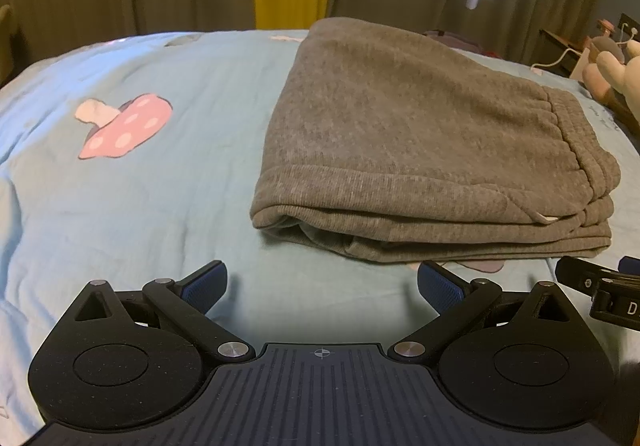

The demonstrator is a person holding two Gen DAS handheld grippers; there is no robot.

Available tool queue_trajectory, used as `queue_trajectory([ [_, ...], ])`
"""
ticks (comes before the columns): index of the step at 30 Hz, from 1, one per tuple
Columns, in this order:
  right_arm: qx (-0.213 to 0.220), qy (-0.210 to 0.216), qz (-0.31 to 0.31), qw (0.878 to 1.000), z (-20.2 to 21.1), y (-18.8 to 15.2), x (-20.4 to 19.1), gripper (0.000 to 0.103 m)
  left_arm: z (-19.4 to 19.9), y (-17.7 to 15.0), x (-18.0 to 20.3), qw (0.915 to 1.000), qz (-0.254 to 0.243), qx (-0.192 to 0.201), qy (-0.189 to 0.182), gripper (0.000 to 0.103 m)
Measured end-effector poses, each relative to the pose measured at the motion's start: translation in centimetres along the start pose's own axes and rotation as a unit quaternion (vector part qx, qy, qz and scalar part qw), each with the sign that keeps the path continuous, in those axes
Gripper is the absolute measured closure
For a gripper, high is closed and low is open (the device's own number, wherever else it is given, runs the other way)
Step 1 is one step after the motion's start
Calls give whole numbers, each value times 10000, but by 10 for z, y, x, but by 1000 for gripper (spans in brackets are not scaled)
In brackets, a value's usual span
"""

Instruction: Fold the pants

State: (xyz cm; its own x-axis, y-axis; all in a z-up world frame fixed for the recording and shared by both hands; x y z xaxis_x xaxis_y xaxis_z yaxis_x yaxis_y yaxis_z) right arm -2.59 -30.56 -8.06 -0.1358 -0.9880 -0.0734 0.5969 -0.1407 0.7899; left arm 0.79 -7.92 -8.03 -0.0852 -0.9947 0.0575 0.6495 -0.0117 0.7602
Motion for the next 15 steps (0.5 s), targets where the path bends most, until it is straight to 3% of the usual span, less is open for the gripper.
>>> queue_trajectory([
  [15,-13,-18,8,10000,0,0,-1,4,0,0,0,10000,31,-25,-38,0],
])
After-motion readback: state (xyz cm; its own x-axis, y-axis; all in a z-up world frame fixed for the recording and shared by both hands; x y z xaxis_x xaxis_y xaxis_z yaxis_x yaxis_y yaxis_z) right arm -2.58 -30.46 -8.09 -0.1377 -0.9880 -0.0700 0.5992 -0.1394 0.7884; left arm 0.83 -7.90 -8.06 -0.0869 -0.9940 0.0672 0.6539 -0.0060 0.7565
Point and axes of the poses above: each gripper's, at about its wrist camera, not at the fingertips, and z roughly against the way its jaws point, x to its right, y to its top, the point moved 3 cm from there along -z, roughly the way its jaws point, and after that the axes turned 10 degrees about x, right-handed, at the moved point
